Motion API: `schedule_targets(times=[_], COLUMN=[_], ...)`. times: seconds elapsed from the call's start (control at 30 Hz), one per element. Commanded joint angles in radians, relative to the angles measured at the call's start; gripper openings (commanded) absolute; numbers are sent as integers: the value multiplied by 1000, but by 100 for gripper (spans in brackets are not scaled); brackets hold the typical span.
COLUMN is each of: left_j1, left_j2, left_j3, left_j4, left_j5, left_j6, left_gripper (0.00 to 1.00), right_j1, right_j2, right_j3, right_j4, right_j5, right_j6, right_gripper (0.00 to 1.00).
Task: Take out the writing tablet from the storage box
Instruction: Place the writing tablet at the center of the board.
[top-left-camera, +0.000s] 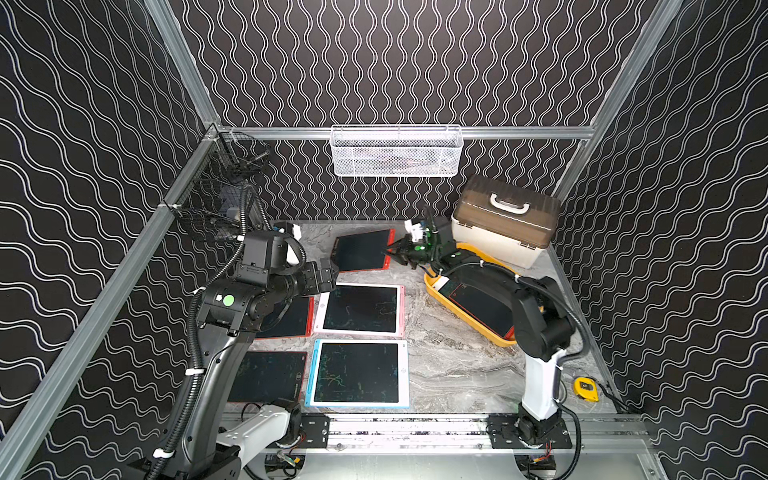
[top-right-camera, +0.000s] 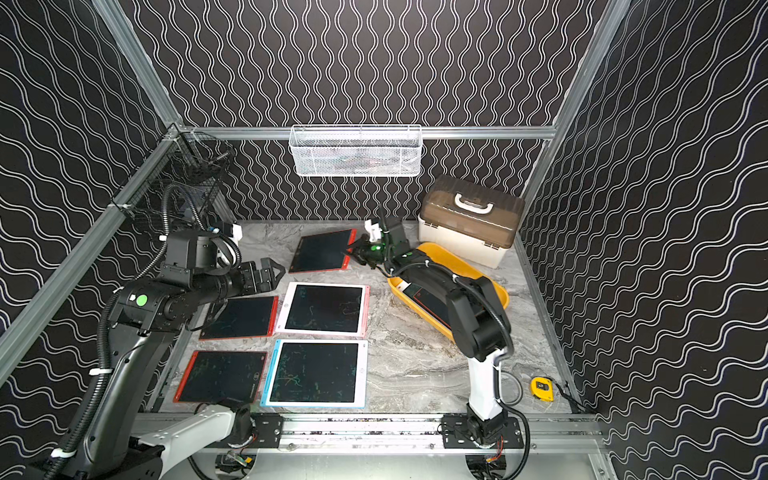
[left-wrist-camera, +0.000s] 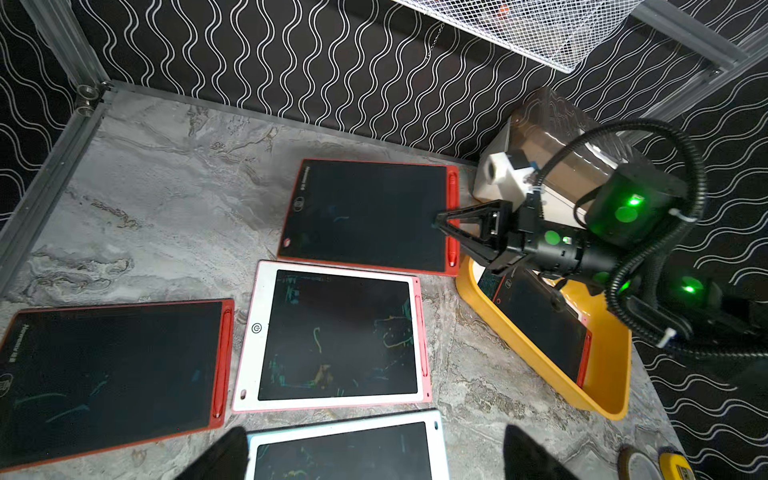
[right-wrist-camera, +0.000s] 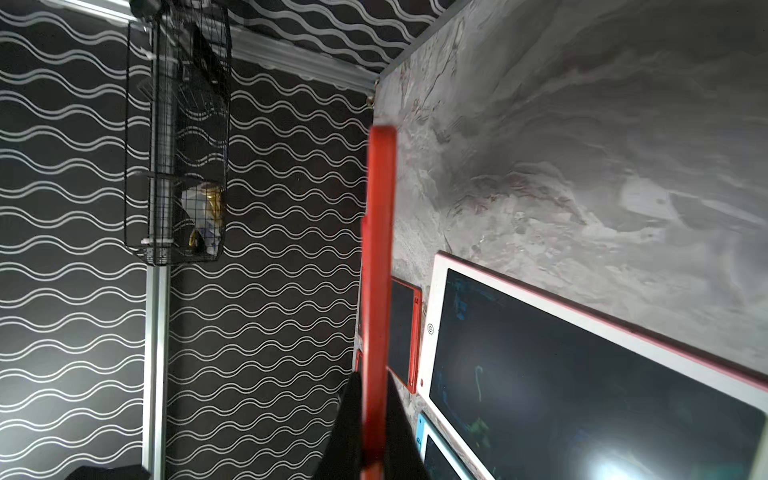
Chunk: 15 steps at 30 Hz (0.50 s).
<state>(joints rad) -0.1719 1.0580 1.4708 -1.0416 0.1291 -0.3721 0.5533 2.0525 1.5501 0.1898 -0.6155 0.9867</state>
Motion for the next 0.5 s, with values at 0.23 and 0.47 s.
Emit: schedule_targets(times=[0.23,0.47], left_j1=[-1,-1], left_j2=[-41,-51], left_j3=[16,47], left_j4=[-60,-127], left_j5=[-45,-49], left_j6=[-31,-26], left_gripper=[99,99], right_j1=[68,114], right_j2=[244,431], right_j3=[223,461], right_j4=[123,103], right_j5=[-55,-83], right_j6=[84,118], right_gripper=[0,0])
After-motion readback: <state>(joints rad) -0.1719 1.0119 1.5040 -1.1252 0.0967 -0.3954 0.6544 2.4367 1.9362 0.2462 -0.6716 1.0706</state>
